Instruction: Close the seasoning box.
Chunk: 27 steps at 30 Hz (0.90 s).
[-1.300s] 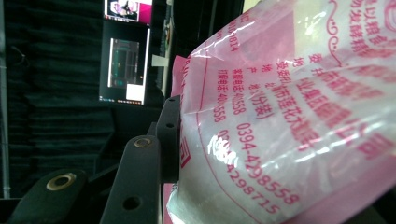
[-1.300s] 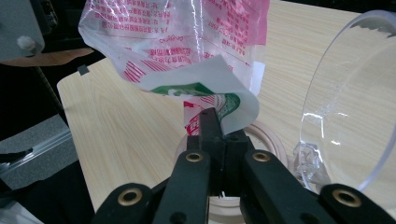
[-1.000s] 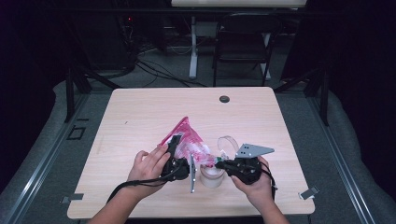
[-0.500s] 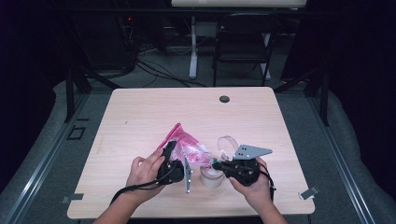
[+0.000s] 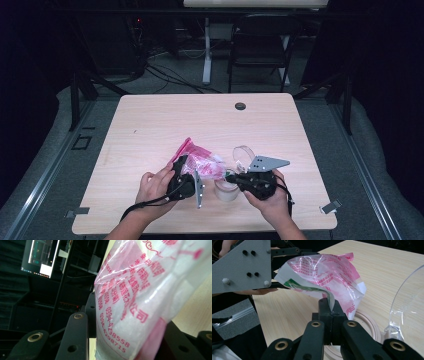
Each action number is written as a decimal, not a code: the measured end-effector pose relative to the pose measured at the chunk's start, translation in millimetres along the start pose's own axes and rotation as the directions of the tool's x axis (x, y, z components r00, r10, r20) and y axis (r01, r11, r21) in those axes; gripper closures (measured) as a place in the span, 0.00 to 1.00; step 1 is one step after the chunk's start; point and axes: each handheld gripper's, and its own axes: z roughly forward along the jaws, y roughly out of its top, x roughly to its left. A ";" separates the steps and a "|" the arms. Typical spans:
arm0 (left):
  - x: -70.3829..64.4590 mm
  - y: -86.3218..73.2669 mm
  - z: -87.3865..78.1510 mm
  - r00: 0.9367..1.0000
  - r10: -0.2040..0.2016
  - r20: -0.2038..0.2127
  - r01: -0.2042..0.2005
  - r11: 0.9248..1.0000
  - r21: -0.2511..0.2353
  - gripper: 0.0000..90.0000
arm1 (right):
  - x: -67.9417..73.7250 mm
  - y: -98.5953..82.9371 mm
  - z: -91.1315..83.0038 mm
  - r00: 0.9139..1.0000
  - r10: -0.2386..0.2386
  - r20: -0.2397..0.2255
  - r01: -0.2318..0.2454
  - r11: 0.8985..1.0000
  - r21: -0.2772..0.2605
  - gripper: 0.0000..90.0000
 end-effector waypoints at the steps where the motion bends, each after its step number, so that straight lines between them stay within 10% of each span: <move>1: -1.0 -0.6 -0.1 1.000 -0.009 0.005 0.009 1.000 0.003 0.72 | 0.4 0.2 0.0 1.000 -0.001 -0.001 0.001 1.000 -0.001 1.00; 27: -15.3 -8.4 6.7 0.988 -0.123 0.090 0.121 0.992 0.025 0.74 | 5.4 0.3 4.6 1.000 -0.022 -0.004 0.023 1.000 0.016 1.00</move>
